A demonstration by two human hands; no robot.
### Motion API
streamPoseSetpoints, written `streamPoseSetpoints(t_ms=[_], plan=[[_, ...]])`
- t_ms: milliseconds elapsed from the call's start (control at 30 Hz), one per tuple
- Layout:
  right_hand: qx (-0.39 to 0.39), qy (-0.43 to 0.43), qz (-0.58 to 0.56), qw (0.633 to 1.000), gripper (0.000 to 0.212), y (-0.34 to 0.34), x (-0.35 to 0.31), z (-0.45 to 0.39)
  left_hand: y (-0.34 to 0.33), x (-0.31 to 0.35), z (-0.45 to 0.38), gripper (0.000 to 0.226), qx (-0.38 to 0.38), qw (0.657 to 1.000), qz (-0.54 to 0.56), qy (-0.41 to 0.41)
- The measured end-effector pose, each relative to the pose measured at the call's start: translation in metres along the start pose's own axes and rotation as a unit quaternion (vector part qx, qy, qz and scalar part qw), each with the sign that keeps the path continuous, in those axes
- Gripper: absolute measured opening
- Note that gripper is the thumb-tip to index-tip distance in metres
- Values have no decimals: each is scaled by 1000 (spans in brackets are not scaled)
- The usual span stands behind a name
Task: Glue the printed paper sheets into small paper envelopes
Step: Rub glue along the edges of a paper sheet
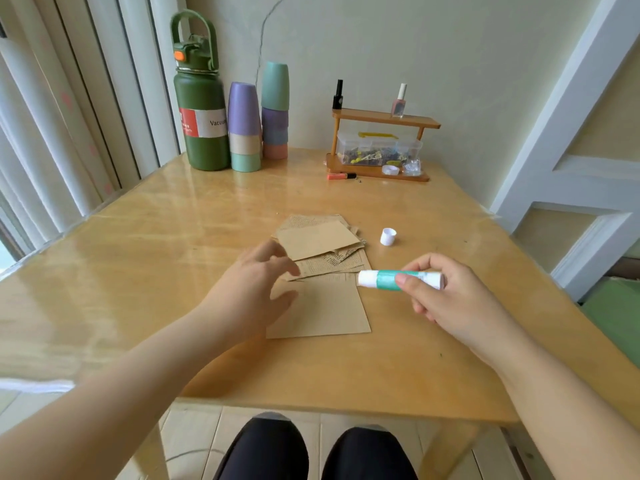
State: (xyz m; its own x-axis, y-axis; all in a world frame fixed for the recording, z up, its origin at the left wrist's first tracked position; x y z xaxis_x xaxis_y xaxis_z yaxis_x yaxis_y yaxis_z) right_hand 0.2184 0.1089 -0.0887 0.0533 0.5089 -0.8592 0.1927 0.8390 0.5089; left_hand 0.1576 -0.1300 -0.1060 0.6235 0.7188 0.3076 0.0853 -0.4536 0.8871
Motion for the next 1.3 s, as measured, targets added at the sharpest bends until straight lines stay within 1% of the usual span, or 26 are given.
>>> streamPoseSetpoints(t_ms=[67,100,167,233,300,333,433,533,633,733,933,1033,1300], plan=[[40,17,-19,999,6,0,-5,-4,-9,12,3,37,-39,995,19,-89],[51,22,-30,998,6,-1,-8,-7,-16,16,4,40,-64,991,27,-111],[57,20,-49,997,9,-5,-11,-13,-28,20,8,44,-101,985,39,-133],[61,13,-59,996,9,-8,-13,-19,-34,22,11,49,-110,981,60,-146],[62,16,-42,997,6,-11,-13,-25,-36,22,14,61,-108,979,76,-153],[63,23,-18,998,8,-12,-14,-28,-37,22,15,63,-107,979,80,-154],[84,59,67,992,25,-16,-13,-33,-37,20,13,57,-97,977,90,-165],[93,99,105,985,33,-23,-15,-38,-38,17,10,48,-89,975,112,-170],[76,130,138,979,28,-30,-18,-41,-40,15,11,45,-82,974,129,-169],[45,158,163,973,24,-40,-22,-39,-41,13,12,48,-72,975,133,-165],[29,182,178,967,21,-49,-21,-41,-43,11,13,47,-67,976,131,-159],[23,191,178,965,29,-50,-22,-42,-43,11,13,47,-66,977,128,-158],[25,177,178,968,31,-50,-20,-46,-42,12,14,49,-61,979,122,-153]])
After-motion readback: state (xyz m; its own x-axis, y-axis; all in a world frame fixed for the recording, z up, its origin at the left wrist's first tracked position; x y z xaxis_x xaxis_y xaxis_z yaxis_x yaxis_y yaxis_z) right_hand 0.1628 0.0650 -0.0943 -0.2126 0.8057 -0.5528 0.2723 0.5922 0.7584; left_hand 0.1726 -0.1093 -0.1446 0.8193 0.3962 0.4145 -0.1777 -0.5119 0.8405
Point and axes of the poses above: each hand's wrist, its own z-axis away from the middle knuckle, its own y-axis out of the back of the hand, x = y × z, the point moved 5 cm from there along -z, towards the middle knuckle, and after that the axes turned 7 degrees about -y, right-handed, at the moved point
